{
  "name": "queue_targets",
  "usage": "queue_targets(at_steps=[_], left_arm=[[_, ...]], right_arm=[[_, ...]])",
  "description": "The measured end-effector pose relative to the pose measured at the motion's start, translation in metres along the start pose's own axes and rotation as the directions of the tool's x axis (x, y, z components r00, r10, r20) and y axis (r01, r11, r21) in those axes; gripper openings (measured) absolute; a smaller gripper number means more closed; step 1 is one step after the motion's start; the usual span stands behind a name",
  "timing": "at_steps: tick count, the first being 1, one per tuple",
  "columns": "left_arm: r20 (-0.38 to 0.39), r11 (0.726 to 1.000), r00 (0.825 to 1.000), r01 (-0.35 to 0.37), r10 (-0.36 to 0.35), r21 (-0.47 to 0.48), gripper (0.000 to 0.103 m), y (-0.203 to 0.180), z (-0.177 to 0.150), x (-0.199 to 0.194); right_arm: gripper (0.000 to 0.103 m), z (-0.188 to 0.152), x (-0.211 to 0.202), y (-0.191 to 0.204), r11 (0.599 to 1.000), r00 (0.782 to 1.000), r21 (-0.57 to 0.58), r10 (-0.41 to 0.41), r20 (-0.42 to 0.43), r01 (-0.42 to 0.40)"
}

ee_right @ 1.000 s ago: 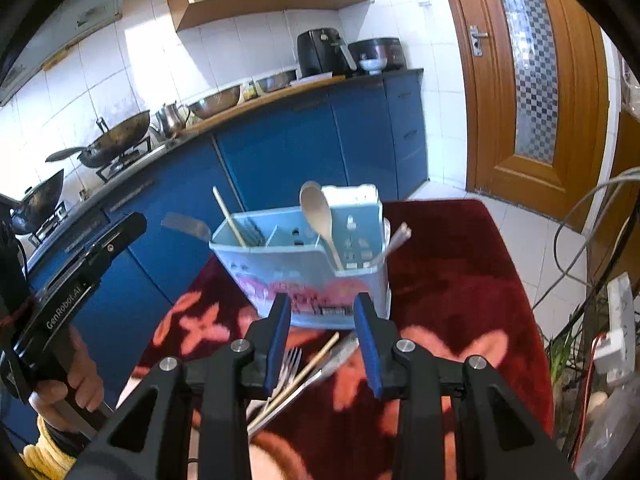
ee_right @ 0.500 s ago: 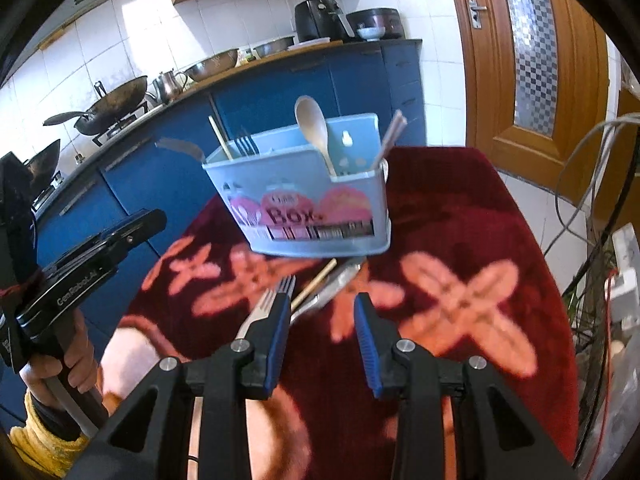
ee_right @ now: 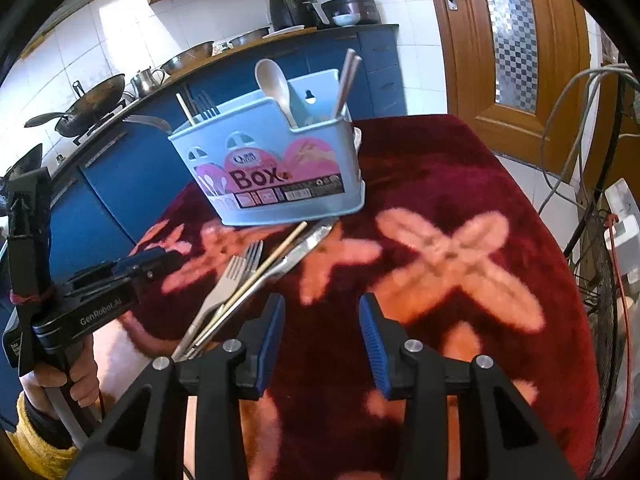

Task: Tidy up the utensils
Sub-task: 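Withdraw both open tools from the holder back over the utensils on the cloth, then close the left tool on a white plastic fork while the right tool grasps a steel knife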

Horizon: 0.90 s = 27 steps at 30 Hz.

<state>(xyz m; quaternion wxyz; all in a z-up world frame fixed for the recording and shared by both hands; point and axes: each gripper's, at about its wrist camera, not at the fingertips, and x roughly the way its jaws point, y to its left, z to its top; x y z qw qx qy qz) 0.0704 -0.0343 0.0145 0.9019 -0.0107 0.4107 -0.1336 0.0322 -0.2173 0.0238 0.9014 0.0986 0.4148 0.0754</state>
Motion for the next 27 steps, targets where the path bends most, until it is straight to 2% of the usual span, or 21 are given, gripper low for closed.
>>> queue_targets(at_steps=[12,18,22,23,25,27], left_arm=[[-0.119,0.998,0.992,0.043,-0.037,0.049,0.031,-0.022,-0.014,0.015],[-0.142,0.995,0.99,0.021,-0.007,0.096,0.031,-0.029,-0.02,0.025],[-0.132,0.996,0.991,0.03,-0.019,0.083,0.031,-0.027,-0.018,0.028],[-0.13,0.997,0.991,0.039,-0.03,0.069,0.029,-0.024,-0.017,0.029],[-0.131,0.997,0.99,0.05,-0.043,0.051,0.014,-0.021,-0.016,0.03],[-0.126,0.998,0.991,0.048,-0.044,0.029,0.014,-0.017,-0.015,0.03]], right_arm=[[0.042,-0.008,0.005,-0.019,0.999,1.0,0.05,0.014,-0.01,-0.013],[0.043,-0.011,0.006,-0.024,0.998,1.0,0.064,0.017,-0.011,-0.016],[0.043,-0.012,0.008,-0.024,0.998,1.0,0.066,0.02,-0.017,-0.019],[0.043,-0.013,0.008,-0.024,0.998,1.0,0.067,0.022,-0.019,-0.021],[0.043,-0.013,0.009,-0.023,0.997,0.999,0.067,0.027,-0.023,-0.025],[0.043,-0.013,0.011,-0.022,0.997,0.999,0.066,0.028,-0.027,-0.026]])
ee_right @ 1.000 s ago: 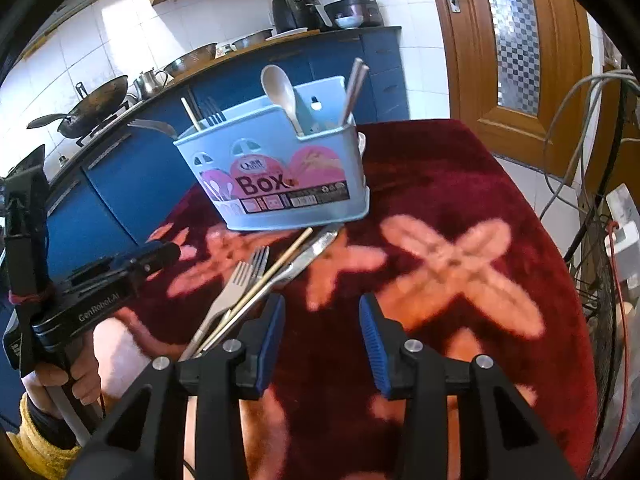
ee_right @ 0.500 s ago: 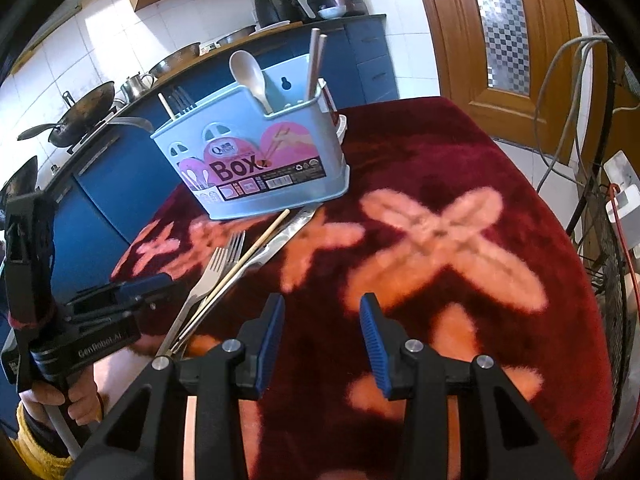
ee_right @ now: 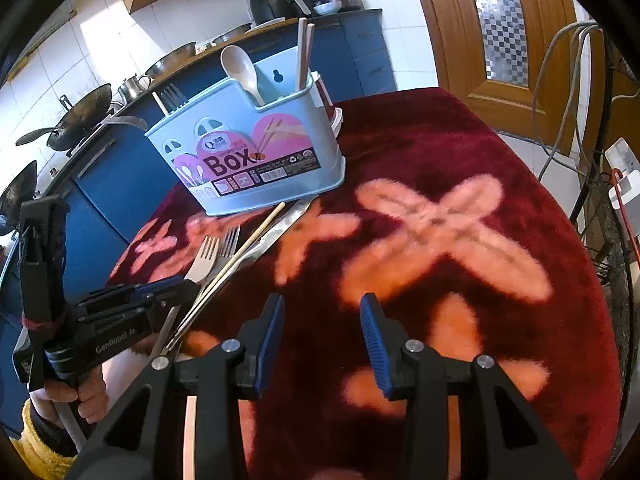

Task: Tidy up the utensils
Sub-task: 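Close the left tool on a white plastic fork while the right tool grasps a steel knife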

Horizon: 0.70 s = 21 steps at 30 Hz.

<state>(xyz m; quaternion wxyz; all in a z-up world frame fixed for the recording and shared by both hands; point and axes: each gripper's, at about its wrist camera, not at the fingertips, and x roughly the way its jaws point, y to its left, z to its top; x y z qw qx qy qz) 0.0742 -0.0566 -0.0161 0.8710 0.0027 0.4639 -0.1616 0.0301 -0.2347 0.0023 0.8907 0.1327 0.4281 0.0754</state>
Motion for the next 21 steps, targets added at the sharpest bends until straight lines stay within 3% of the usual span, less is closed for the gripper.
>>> queue_targets(at_steps=[4,8,12,21], left_arm=[[0.035,0.999,0.998,-0.05,0.05,-0.02,0.013,0.008,0.001,-0.006],[0.019,0.992,0.995,-0.098,0.1,-0.073,0.013,0.025,0.002,-0.003],[-0.016,0.992,0.998,-0.062,0.061,-0.113,0.013,0.036,0.006,0.003],[-0.054,0.99,0.999,-0.012,0.005,-0.14,0.026,0.047,0.026,0.021]], right_arm=[[0.043,0.001,0.002,0.003,1.0,1.0,-0.006,-0.002,-0.006,0.002],[0.043,0.003,0.005,0.009,1.0,1.0,-0.017,-0.003,-0.018,0.003],[0.043,0.007,0.011,0.012,1.0,0.999,-0.018,-0.004,-0.037,0.003],[0.043,0.032,0.035,0.017,1.0,0.996,0.021,0.021,-0.087,-0.019]])
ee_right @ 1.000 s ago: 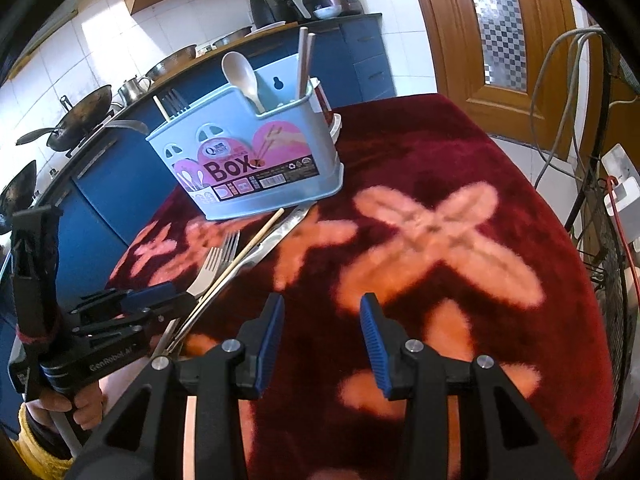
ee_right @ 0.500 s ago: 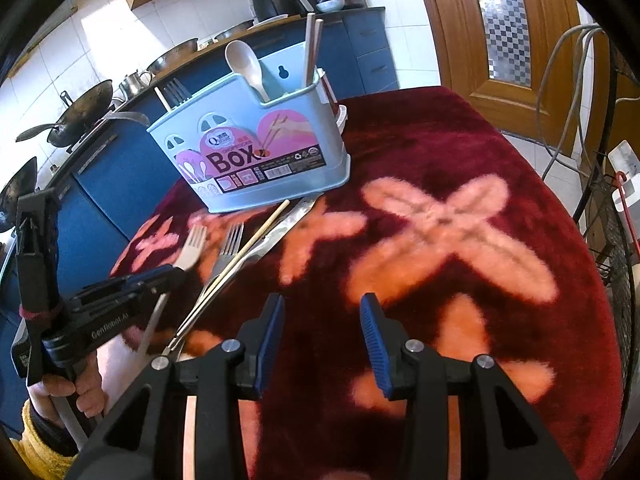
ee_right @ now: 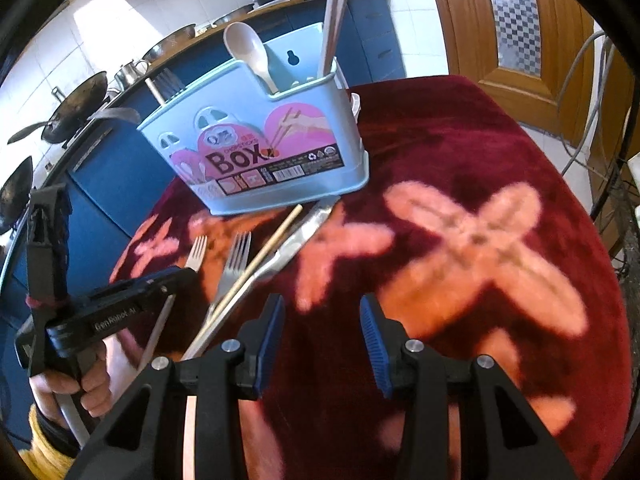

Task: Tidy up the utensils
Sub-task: 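Close the left tool on a white plastic fork while the right tool grasps a steel knife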

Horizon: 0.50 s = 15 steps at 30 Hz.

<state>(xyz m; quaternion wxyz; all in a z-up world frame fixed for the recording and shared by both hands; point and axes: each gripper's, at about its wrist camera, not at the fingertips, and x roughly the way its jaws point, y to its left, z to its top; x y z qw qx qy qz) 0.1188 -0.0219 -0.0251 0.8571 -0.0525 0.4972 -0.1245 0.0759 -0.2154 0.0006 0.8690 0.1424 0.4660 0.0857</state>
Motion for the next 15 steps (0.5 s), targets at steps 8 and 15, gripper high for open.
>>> queue_targets(at_steps=[8,15], left_arm=[[0.012,1.0,1.0,0.026,-0.026,-0.011,0.025,0.006,0.006,0.005],[0.063,0.996,0.996,0.068,-0.064,-0.059,0.024,0.022,0.005,-0.006]], right_arm=[[0.043,0.03,0.039,0.009,0.999,0.998,0.049,-0.006,-0.062,0.009],[0.045,0.044,0.066,0.021,0.999,0.994,0.019,-0.047,-0.094,0.049]])
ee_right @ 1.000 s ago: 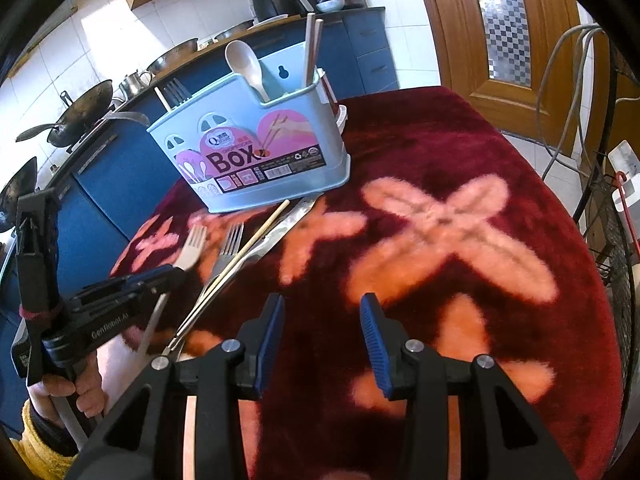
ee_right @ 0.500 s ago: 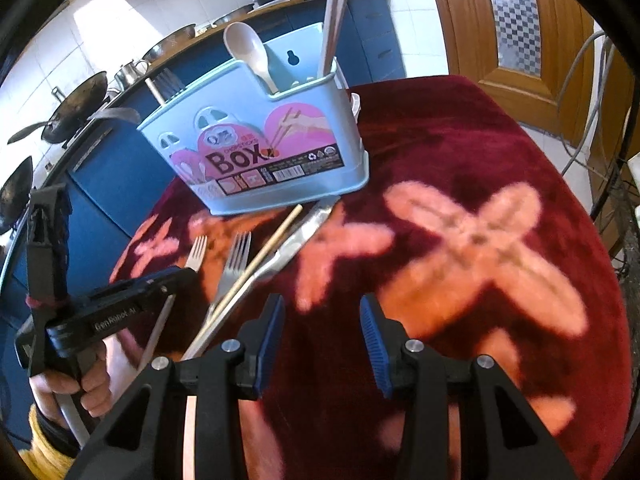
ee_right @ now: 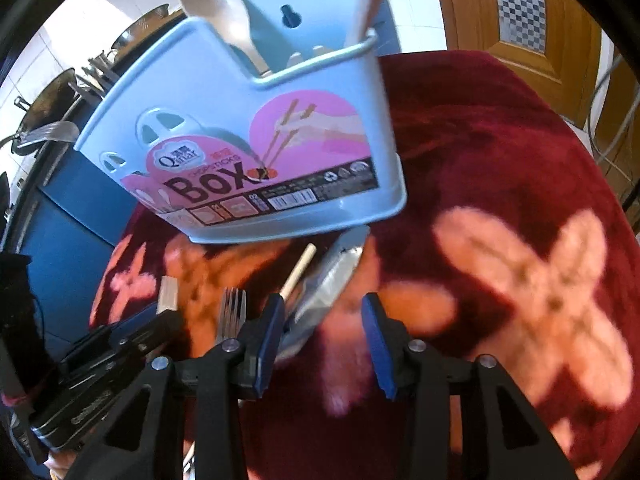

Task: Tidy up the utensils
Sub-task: 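Close the left tool on a white plastic fork while the right tool grasps a steel knife, then lift the white fork with the left tool while the right tool carries the knife over the holder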

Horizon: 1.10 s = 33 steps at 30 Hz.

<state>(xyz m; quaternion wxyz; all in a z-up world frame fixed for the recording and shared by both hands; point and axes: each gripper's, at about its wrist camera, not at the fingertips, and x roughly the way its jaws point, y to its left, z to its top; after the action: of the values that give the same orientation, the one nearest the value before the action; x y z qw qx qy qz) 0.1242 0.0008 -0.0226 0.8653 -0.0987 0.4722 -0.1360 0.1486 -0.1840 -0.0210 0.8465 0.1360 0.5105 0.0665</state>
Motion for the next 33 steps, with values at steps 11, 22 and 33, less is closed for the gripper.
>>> queue_targets(at_steps=[11,22,33], left_arm=[[0.079,0.997,0.995,0.061,-0.057,-0.054,0.024,0.019,0.004,-0.027],[0.147,0.994,0.984,0.105,-0.1,-0.027,0.024,0.003,0.0,-0.05],[0.259,0.987,0.952,0.161,-0.161,0.019,0.002,-0.016,-0.001,-0.094]], right_arm=[[0.019,0.006,0.006,-0.02,0.994,0.996,0.064,0.081,0.037,-0.084],[0.002,-0.012,-0.039,-0.024,0.977,0.968,0.067,0.191,0.163,-0.204],[0.002,-0.025,-0.106,-0.009,0.964,0.9,-0.018,0.256,0.352,-0.267]])
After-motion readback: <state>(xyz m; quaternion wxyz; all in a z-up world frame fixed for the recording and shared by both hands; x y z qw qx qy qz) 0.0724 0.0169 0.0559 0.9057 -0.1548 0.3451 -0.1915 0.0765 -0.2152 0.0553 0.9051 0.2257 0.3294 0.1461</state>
